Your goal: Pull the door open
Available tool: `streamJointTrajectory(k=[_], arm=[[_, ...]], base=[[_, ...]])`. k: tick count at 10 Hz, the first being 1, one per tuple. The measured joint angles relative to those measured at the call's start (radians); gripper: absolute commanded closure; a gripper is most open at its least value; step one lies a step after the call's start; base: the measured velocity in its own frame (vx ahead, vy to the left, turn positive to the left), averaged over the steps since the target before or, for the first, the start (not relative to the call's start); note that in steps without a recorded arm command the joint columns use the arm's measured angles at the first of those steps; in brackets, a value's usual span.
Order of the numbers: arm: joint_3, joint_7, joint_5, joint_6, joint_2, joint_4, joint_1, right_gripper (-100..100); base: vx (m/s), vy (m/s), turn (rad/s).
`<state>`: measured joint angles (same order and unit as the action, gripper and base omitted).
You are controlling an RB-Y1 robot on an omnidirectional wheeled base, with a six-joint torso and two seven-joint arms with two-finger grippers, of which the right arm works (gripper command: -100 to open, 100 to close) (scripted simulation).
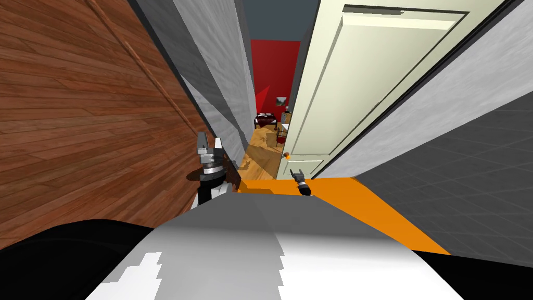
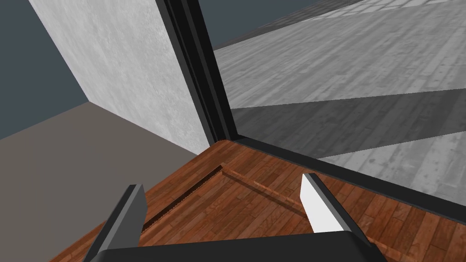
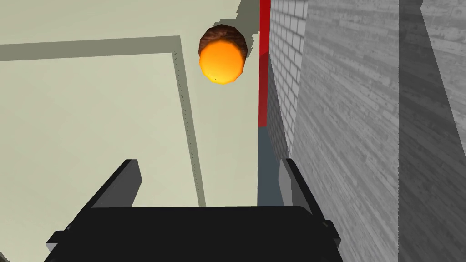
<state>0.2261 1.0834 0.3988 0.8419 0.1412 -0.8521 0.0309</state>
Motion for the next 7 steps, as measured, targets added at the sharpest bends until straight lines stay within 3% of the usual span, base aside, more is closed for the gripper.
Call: streamJointTrajectory(k=[4, 6, 7], arm=[[0.013, 0.052, 0.012, 0.025, 0.004, 0.087, -0.030, -100], [0.019, 0.051, 0.008, 0.025, 0.011, 0.084, -0.023, -100], [0.023, 0.041, 0.003, 0.015, 0.017, 0.056, -0.003, -100]], base=[[0.129, 0.017, -0.012], [0.165, 0.087, 0.182], [0.156, 0.053, 0.029]])
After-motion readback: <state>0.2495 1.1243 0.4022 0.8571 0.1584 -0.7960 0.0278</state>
